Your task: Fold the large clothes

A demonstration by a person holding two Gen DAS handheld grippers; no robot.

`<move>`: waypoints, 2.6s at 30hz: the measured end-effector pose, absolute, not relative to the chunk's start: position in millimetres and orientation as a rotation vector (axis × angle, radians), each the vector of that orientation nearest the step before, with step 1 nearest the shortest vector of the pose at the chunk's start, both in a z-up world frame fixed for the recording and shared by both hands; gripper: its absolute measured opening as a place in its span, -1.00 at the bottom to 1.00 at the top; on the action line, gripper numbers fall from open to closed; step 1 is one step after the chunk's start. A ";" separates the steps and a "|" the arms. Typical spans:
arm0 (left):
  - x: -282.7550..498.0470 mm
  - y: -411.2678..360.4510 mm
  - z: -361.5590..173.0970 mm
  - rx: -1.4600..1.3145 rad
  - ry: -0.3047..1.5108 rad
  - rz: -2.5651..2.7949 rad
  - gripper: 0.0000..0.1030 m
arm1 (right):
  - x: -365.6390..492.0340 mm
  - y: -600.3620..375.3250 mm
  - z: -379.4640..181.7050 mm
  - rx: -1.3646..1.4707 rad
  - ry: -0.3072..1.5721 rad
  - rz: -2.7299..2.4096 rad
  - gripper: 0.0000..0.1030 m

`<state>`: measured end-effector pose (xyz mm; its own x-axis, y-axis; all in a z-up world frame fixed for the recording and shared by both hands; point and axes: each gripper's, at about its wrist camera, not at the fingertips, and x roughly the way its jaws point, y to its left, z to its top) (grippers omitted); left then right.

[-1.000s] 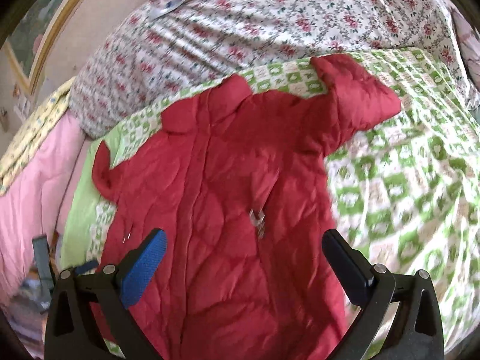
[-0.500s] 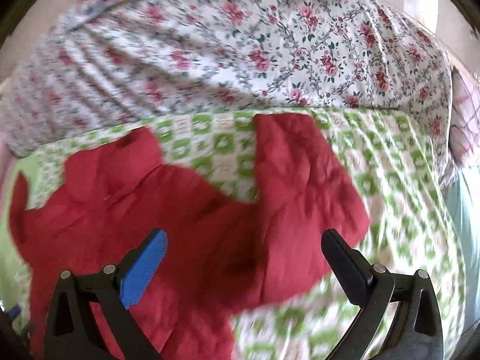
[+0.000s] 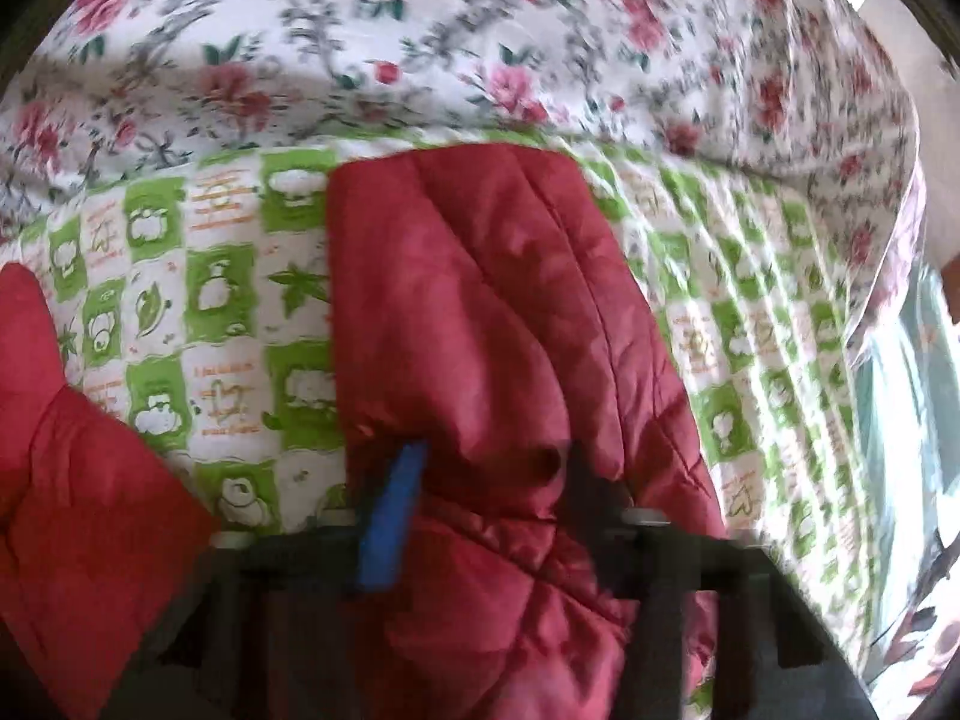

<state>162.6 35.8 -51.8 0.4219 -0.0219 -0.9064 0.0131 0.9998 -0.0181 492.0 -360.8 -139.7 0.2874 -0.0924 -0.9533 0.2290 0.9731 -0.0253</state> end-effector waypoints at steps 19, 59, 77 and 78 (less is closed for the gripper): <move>161.3 40.5 -58.3 -0.045 1.162 -0.039 0.95 | 515.8 -344.0 -154.5 0.081 1.276 -0.145 0.03; 170.6 84.6 -13.9 -0.353 1.067 -0.238 0.95 | 284.5 -68.2 -38.2 0.179 0.963 0.768 -0.80; 287.4 68.4 -62.9 -0.442 1.182 -0.432 -0.70 | 275.5 -59.6 -52.6 0.147 0.980 0.754 -0.53; 285.7 70.4 -59.5 -0.429 1.169 -0.429 -0.72 | 273.8 -64.2 -52.5 0.164 0.983 0.755 -0.47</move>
<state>285.7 70.4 -59.5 0.3306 -0.5320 -0.7796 0.0987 0.8410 -0.5320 273.8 -64.2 -52.5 0.3265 0.6436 -0.6922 -0.5026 0.7385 0.4495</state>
